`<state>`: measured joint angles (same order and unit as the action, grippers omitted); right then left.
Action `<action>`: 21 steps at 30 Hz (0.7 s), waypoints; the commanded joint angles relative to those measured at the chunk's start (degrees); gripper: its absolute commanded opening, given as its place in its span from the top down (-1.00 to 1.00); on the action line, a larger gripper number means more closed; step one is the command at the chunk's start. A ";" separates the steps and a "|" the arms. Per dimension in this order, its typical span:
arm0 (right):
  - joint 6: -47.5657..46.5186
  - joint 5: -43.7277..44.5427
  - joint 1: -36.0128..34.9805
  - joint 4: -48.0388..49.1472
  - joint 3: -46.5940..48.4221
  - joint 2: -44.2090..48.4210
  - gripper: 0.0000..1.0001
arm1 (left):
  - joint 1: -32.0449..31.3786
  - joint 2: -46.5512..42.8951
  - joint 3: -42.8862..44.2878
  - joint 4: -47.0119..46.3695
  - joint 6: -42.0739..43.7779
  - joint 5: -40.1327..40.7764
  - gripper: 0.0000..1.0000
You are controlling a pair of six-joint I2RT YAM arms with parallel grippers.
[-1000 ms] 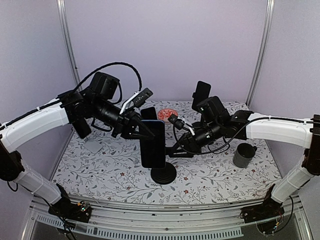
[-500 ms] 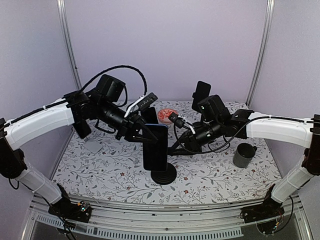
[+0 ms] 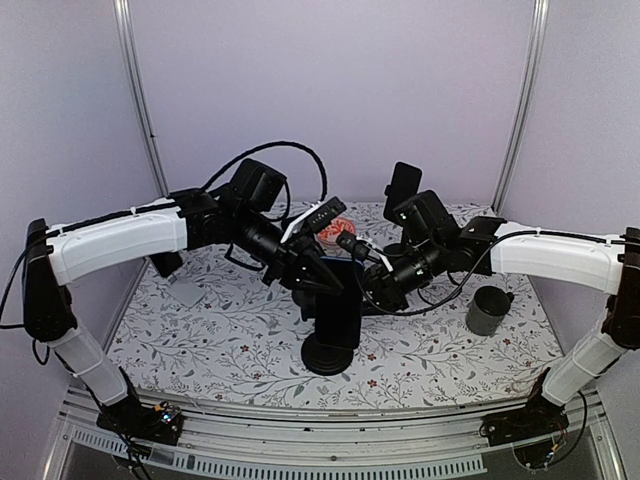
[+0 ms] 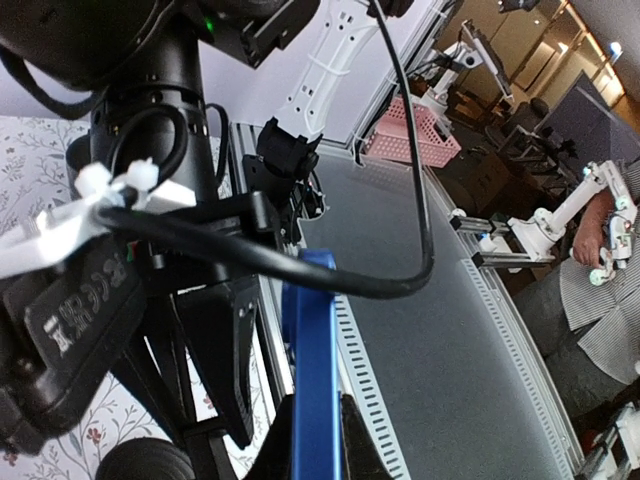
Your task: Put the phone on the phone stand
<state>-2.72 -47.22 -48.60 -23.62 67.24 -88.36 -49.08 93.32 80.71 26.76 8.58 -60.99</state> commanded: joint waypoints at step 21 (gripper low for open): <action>0.19 -2.41 0.02 -3.38 4.65 -2.36 1.00 | 7.22 3.43 -5.42 -6.34 5.00 -10.71 1.00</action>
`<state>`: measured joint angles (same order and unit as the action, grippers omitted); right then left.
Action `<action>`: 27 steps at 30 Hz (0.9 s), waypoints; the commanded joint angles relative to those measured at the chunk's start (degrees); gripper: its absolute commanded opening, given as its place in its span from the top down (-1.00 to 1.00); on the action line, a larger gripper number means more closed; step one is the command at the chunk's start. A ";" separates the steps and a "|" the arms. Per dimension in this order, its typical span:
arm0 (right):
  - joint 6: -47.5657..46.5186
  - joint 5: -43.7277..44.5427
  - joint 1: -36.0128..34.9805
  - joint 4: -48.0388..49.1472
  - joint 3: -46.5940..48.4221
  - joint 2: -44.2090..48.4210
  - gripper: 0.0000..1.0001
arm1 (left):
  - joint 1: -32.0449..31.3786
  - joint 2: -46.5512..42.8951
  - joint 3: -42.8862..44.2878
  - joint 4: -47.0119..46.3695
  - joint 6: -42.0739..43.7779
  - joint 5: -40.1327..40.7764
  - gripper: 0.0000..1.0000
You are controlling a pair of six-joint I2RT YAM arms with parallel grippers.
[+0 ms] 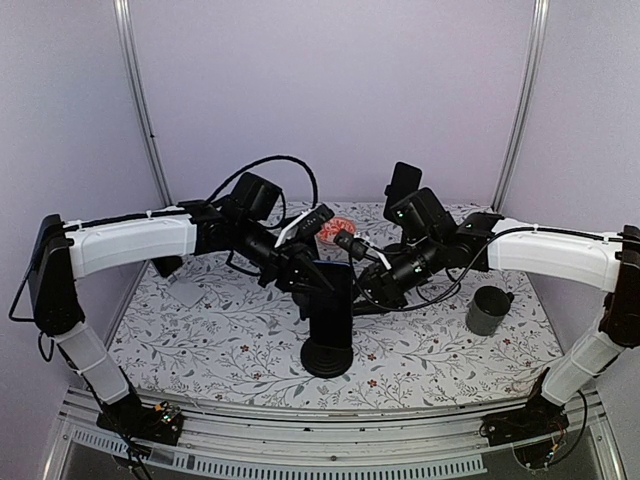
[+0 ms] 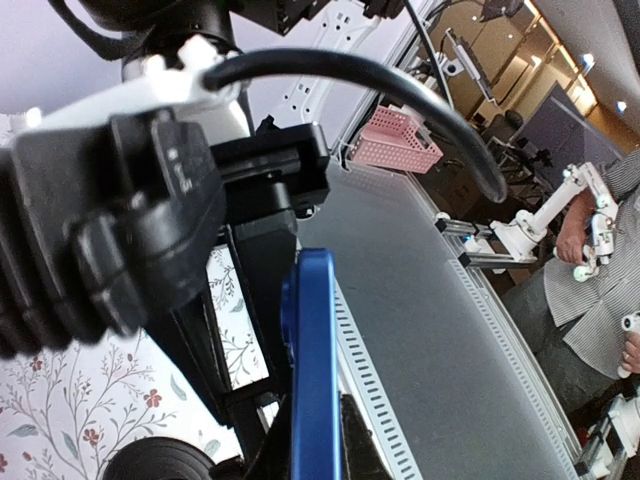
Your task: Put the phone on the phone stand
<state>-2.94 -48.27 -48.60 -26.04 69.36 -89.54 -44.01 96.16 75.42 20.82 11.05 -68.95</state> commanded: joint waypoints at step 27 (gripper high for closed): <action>1.30 -2.94 1.85 -2.84 4.28 1.46 1.00 | 7.74 -6.25 -3.19 15.20 -2.43 19.53 1.00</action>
<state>-2.37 -45.43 -48.34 -24.34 71.61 -90.83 -39.11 87.77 68.73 27.14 9.89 -58.11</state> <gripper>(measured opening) 0.208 0.066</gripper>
